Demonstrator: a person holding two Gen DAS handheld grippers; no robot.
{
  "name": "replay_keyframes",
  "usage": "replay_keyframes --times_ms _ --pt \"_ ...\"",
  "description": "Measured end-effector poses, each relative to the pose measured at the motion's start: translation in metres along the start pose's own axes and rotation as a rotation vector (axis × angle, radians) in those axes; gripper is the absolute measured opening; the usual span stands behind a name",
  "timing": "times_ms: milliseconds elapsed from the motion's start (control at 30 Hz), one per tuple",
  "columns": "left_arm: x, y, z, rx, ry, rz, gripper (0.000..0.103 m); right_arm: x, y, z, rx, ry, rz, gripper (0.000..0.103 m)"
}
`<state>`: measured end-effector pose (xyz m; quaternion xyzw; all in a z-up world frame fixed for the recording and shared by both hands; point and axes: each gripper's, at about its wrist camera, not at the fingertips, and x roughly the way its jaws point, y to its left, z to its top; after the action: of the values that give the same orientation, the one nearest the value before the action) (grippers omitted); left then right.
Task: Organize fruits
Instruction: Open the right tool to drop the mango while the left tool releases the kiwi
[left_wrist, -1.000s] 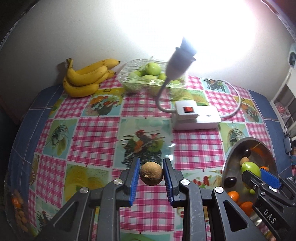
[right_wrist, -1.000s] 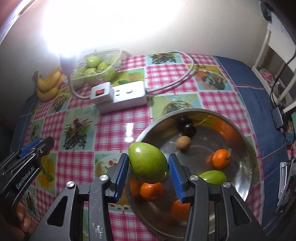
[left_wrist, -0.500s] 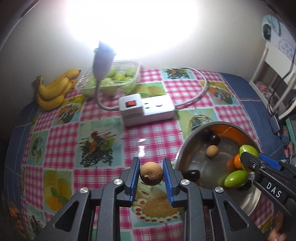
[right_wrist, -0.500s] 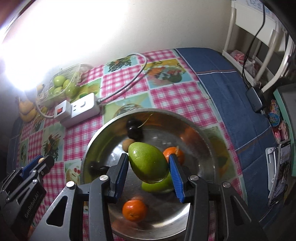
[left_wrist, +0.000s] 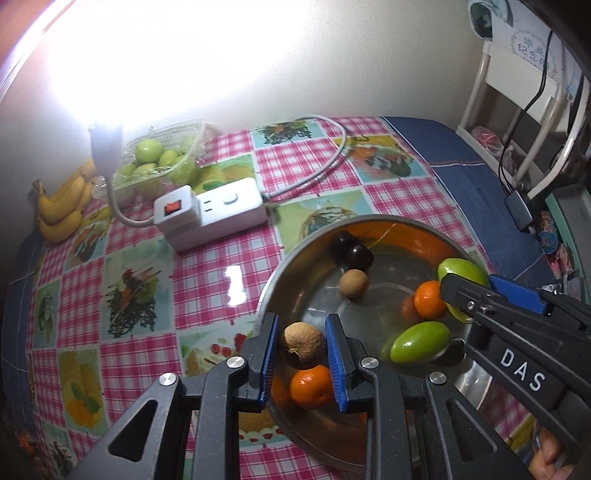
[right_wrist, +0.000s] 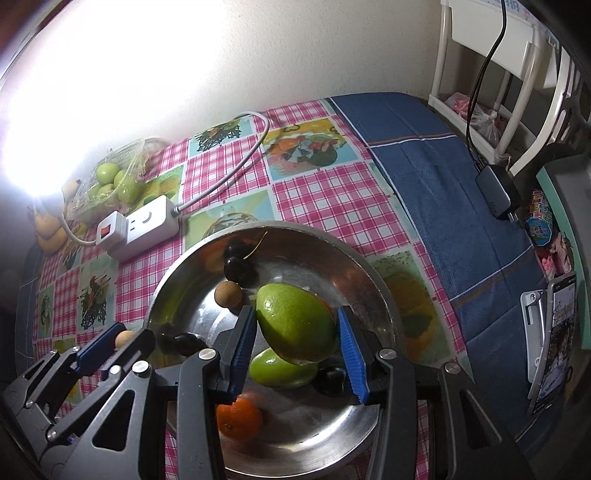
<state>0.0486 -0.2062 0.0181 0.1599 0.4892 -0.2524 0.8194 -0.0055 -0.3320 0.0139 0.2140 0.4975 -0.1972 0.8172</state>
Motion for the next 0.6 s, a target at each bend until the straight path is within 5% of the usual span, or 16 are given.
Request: replay_keyframes --times_ms 600 --pt "0.026 -0.015 -0.009 0.015 0.059 -0.046 0.027 0.024 0.009 -0.004 -0.024 0.038 0.025 0.047"
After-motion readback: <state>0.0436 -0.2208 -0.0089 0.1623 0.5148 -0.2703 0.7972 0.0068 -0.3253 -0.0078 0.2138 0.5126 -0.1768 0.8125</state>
